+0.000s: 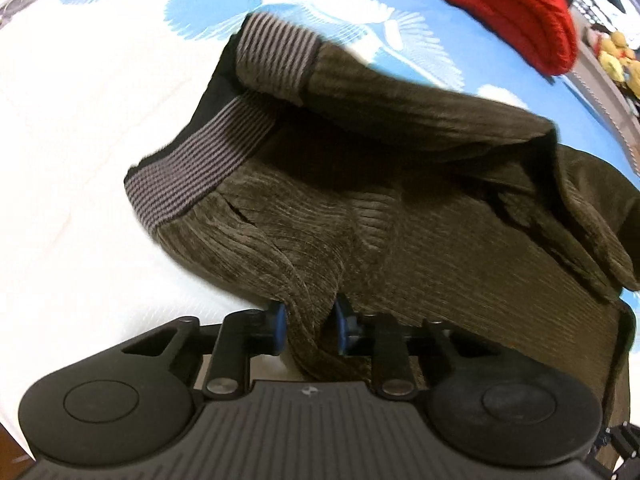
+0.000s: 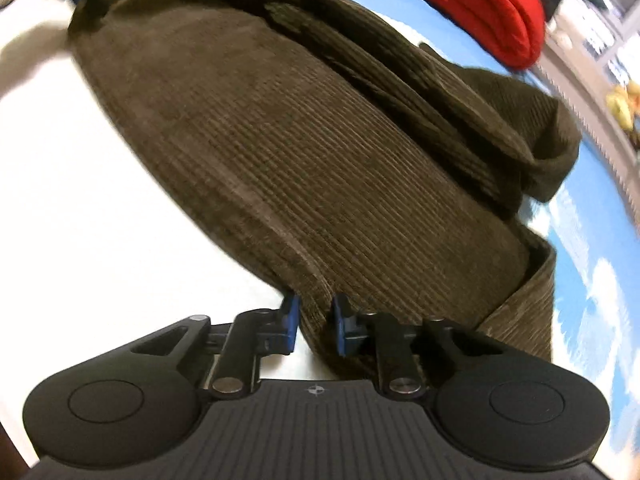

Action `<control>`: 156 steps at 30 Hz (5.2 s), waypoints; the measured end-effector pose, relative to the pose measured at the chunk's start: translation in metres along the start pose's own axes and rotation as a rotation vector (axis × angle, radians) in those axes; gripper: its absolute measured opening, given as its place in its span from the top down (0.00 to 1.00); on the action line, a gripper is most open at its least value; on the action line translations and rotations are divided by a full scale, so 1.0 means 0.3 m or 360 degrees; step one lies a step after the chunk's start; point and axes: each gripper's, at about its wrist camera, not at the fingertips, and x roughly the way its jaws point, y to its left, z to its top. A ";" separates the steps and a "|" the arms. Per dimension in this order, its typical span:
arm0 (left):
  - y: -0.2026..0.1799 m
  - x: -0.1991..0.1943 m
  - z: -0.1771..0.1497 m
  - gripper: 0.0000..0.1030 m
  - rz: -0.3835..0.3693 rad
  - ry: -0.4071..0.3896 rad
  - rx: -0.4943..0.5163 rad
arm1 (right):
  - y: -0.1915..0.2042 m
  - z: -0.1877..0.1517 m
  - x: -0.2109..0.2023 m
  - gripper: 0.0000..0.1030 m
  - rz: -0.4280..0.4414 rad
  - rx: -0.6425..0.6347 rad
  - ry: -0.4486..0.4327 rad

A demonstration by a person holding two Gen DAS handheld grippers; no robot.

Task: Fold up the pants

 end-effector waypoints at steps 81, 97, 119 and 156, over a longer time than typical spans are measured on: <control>0.100 -0.410 0.120 0.38 0.0217 -0.0148 0.0187 | -0.739 -1.012 -0.327 0.84 -0.0864 0.2370 0.0278; 0.201 -0.124 -0.020 0.35 0.0230 0.0231 0.0471 | -0.711 -0.858 -0.395 0.54 -0.1007 0.2158 0.0118; 0.118 -0.171 -0.040 0.89 0.0161 0.0117 0.0732 | -0.631 -0.407 -0.357 0.51 -0.0363 0.2006 -0.0129; -0.127 -0.337 0.265 0.78 0.0431 -0.0792 0.0397 | -0.557 -0.151 -0.267 0.51 -0.0214 0.1532 -0.0168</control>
